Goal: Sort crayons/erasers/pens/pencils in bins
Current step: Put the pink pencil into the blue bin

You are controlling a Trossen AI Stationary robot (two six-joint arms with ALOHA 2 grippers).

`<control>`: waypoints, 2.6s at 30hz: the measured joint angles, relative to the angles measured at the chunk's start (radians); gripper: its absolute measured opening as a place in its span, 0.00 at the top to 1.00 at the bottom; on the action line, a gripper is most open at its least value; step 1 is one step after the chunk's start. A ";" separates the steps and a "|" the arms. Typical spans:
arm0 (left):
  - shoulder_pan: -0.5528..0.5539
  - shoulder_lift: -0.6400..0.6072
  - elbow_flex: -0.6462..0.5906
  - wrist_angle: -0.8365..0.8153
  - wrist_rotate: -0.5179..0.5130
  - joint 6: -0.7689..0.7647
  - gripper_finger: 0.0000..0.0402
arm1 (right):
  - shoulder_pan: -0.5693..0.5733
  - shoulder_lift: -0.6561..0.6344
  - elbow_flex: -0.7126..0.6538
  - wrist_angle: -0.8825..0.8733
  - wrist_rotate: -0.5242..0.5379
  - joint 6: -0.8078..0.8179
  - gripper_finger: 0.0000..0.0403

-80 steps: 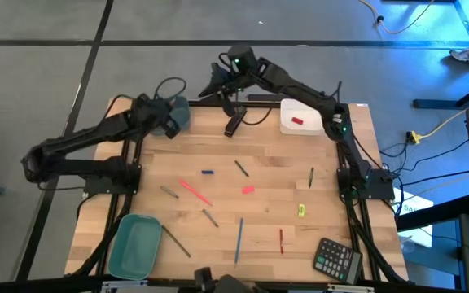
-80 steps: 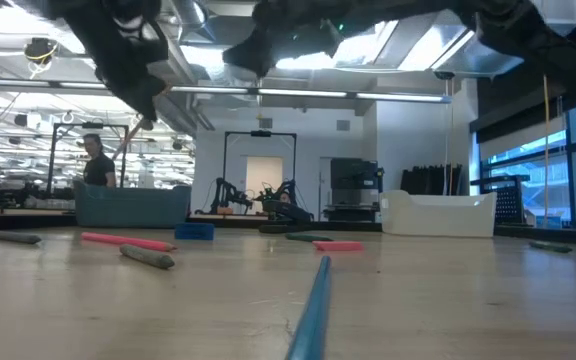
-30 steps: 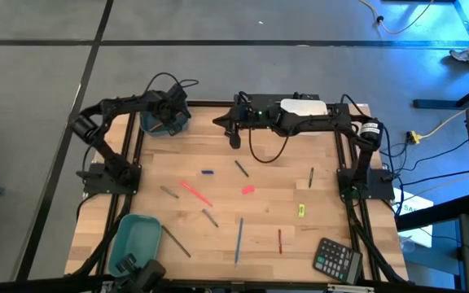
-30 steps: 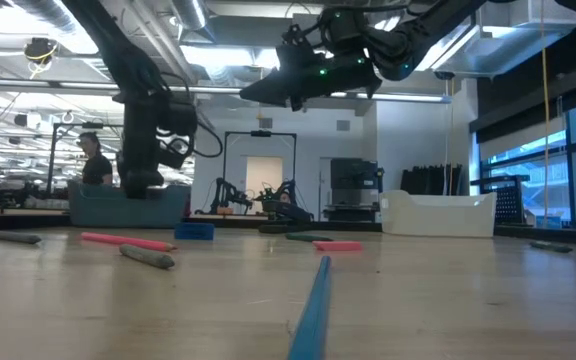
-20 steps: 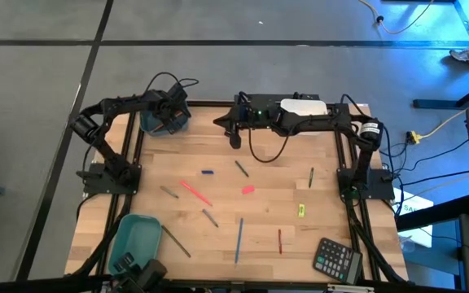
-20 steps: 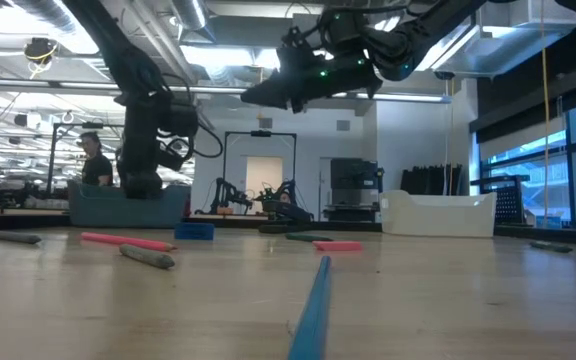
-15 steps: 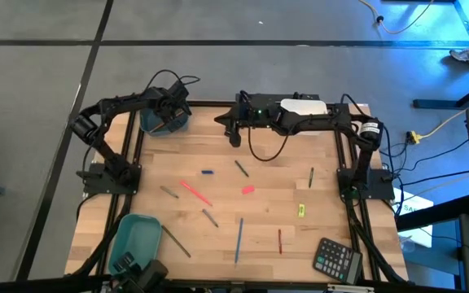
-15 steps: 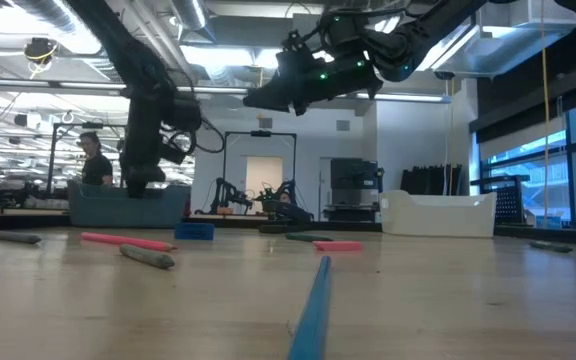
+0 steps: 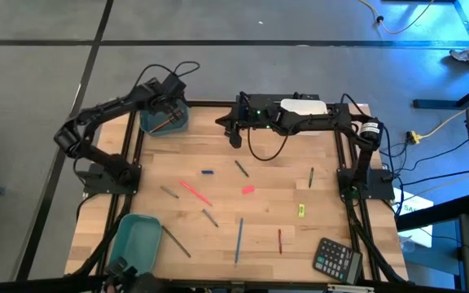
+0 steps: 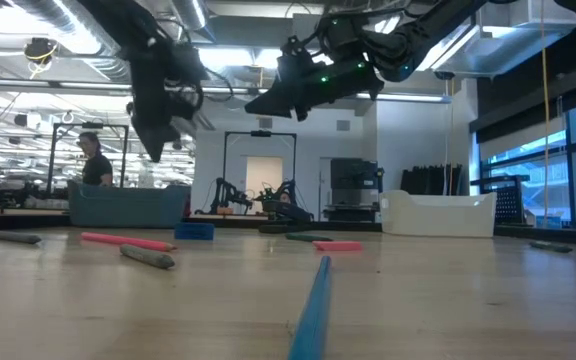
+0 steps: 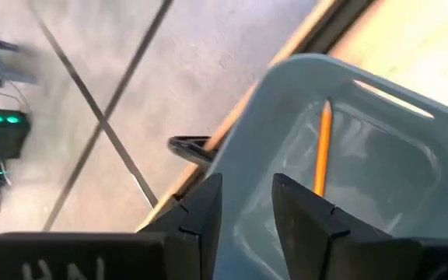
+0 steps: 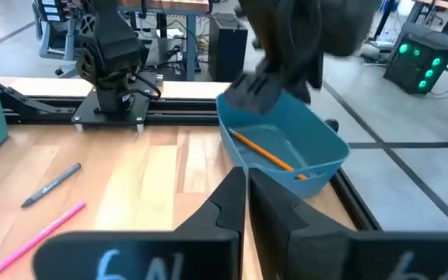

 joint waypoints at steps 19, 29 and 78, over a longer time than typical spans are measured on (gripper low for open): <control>-0.220 -0.216 -0.003 -0.059 0.040 -0.197 0.74 | 0.018 0.000 0.000 -0.034 -0.001 0.047 0.95; -0.377 -0.373 -0.208 0.019 -0.047 -0.349 0.74 | 0.089 0.001 0.000 -0.033 -0.002 -0.114 0.95; -0.894 -0.082 -0.627 1.091 0.152 -0.406 0.74 | 0.348 -0.149 -0.413 -0.012 0.253 0.236 0.65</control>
